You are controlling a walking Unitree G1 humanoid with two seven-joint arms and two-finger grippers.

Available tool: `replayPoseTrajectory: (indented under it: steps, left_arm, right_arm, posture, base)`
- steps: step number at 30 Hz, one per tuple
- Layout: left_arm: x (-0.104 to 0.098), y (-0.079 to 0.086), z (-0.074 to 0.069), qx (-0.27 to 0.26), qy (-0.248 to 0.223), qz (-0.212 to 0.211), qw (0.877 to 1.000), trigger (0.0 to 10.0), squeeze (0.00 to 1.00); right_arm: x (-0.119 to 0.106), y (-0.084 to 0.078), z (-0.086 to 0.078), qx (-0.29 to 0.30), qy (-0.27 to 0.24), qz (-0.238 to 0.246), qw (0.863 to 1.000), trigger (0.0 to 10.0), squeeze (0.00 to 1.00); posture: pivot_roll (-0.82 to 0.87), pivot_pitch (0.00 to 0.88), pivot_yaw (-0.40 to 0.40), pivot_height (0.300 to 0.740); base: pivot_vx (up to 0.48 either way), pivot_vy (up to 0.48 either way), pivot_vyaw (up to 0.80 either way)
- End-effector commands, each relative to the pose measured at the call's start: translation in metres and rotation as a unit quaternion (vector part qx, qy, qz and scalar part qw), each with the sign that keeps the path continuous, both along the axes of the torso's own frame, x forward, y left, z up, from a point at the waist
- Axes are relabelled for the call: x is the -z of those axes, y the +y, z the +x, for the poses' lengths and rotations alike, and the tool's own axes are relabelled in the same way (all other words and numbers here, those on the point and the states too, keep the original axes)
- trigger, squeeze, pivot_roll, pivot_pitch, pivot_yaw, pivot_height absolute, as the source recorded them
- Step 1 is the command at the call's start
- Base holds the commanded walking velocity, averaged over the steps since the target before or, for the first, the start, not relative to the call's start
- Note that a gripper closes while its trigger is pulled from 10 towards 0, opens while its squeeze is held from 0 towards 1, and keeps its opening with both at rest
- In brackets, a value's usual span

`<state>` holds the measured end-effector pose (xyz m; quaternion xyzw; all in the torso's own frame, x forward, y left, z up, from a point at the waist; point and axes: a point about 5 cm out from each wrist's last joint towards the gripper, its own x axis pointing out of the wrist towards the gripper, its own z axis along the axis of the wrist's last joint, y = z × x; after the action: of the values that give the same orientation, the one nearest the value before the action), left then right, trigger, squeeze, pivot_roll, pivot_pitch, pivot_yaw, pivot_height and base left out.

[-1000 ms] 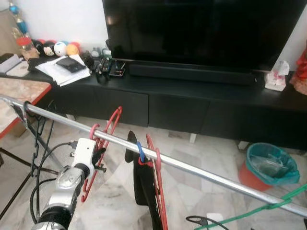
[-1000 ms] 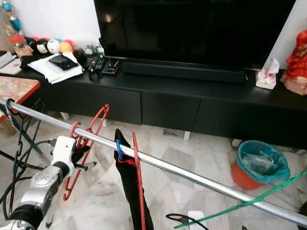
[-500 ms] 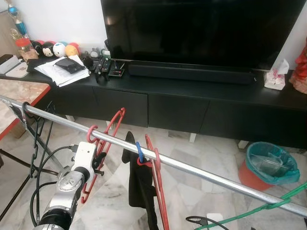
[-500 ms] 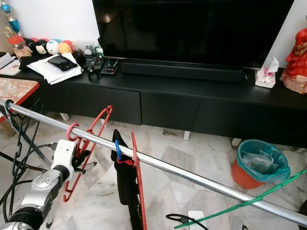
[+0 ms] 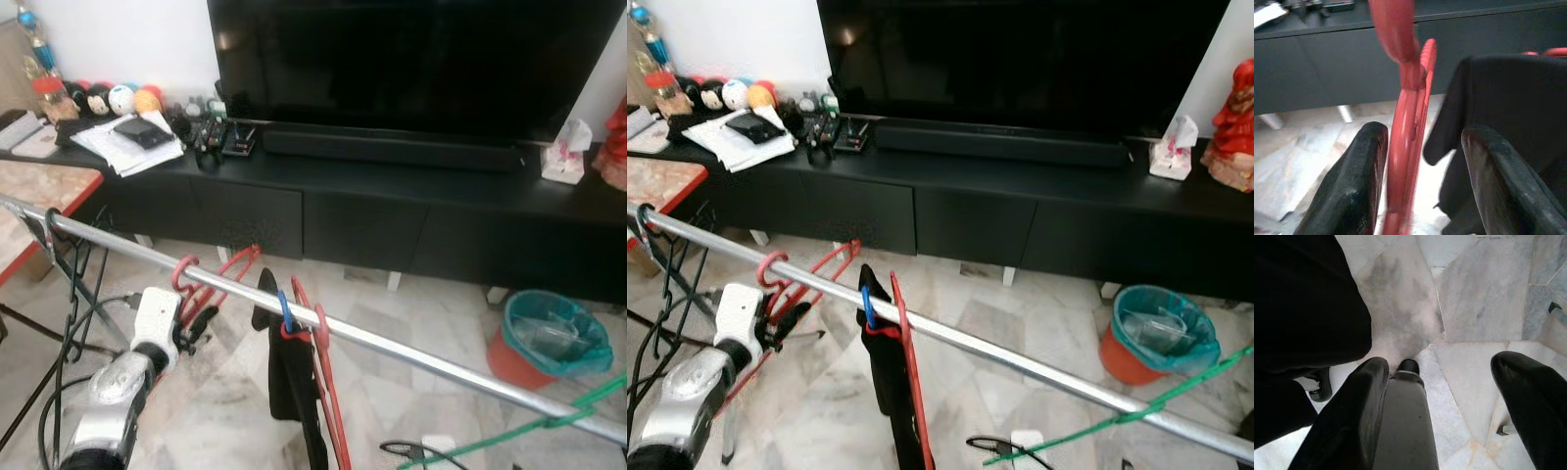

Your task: Hang hanger

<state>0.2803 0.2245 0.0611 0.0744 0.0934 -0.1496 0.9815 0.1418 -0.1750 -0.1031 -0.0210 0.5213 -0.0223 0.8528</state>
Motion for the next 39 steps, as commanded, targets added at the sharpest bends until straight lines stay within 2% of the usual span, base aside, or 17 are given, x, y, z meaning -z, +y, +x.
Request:
replayPoseTrajectory:
  steps: [1, 8, 14, 20, 24, 27, 28, 29, 34, 36, 37, 39]
  left_arm:
    - [-0.005, -0.001, -0.005, 0.032, 0.002, 0.013, 0.999, 10.0, 1.00]
    - [-0.012, -0.001, -0.013, 0.047, 0.000, 0.016, 0.999, 10.0, 1.00]
    - [-0.023, 0.005, -0.020, 0.025, -0.018, 0.012, 0.999, 10.0, 1.00]
    - [-0.031, 0.008, -0.035, 0.024, -0.022, -0.005, 0.999, 10.0, 1.00]
    - [-0.036, 0.009, -0.050, 0.040, -0.009, -0.016, 0.999, 10.0, 1.00]
    - [-0.038, 0.022, -0.059, 0.000, -0.010, -0.036, 0.999, 10.0, 1.00]
    - [-0.038, 0.026, -0.060, -0.012, -0.011, -0.043, 0.999, 10.0, 0.82]
    - [-0.037, 0.030, -0.063, -0.034, -0.015, -0.057, 0.998, 10.0, 0.00]
    - [-0.028, 0.042, -0.070, -0.075, -0.008, -0.068, 0.995, 10.0, 0.00]
    - [-0.017, 0.045, -0.076, -0.086, 0.016, -0.055, 0.995, 10.0, 0.00]
    - [-0.005, 0.047, -0.079, -0.105, 0.039, -0.044, 0.993, 10.0, 0.00]
    - [0.003, 0.049, -0.080, -0.124, 0.051, -0.040, 0.990, 10.0, 0.00]
  right_arm:
    - [0.000, 0.000, 0.000, 0.005, -0.002, 0.002, 1.000, 10.0, 0.00]
    - [0.000, 0.000, -0.001, 0.014, -0.006, 0.003, 1.000, 10.0, 0.00]
    - [0.000, -0.001, -0.002, 0.013, -0.005, 0.003, 1.000, 10.0, 0.00]
    - [0.000, -0.001, -0.002, 0.013, -0.005, 0.003, 1.000, 10.0, 0.00]
    - [0.000, -0.002, -0.001, 0.013, -0.005, 0.002, 1.000, 10.0, 0.00]
    - [0.000, -0.002, -0.001, 0.011, -0.005, 0.001, 1.000, 10.0, 0.00]
    - [0.000, -0.003, -0.001, 0.010, -0.005, 0.001, 1.000, 10.0, 0.00]
    - [0.000, -0.003, 0.000, 0.010, -0.005, 0.001, 1.000, 10.0, 0.00]
    - [-0.001, -0.003, 0.000, 0.008, -0.006, 0.001, 1.000, 10.0, 0.00]
    - [-0.001, -0.003, 0.001, 0.008, -0.006, 0.000, 1.000, 10.0, 0.00]
    - [-0.001, -0.003, 0.001, 0.009, -0.007, 0.000, 1.000, 10.0, 0.00]
    - [-0.001, -0.003, 0.001, 0.010, -0.007, -0.001, 1.000, 10.0, 0.00]
  posture:
    - [0.03, 0.000, 0.013, 0.740]
    - [0.03, 0.000, 0.016, 0.740]
    - [0.04, 0.000, 0.014, 0.740]
    - [0.03, 0.000, 0.015, 0.740]
    - [0.05, 0.000, 0.007, 0.740]
    - [0.06, 0.000, 0.002, 0.740]
    - [0.06, 0.000, 0.000, 0.740]
    - [0.06, 0.000, 0.000, 0.740]
    - [0.07, 0.000, -0.005, 0.740]
    - [0.06, 0.000, -0.001, 0.740]
    - [0.06, 0.000, -0.002, 0.740]
    - [0.06, 0.000, 0.000, 0.740]
  base:
    - [0.000, 0.000, 0.00]
    - [0.000, 0.000, 0.00]
    - [0.000, 0.000, 0.00]
    - [0.000, 0.000, 0.00]
    - [0.000, 0.000, 0.00]
    - [0.000, 0.000, 0.00]
    - [0.000, 0.000, 0.00]
    - [0.000, 0.000, 0.00]
    - [0.000, 0.000, 0.00]
    - [0.000, 0.000, 0.00]
    - [0.000, 0.000, 0.00]
    - [0.000, 0.000, 0.00]
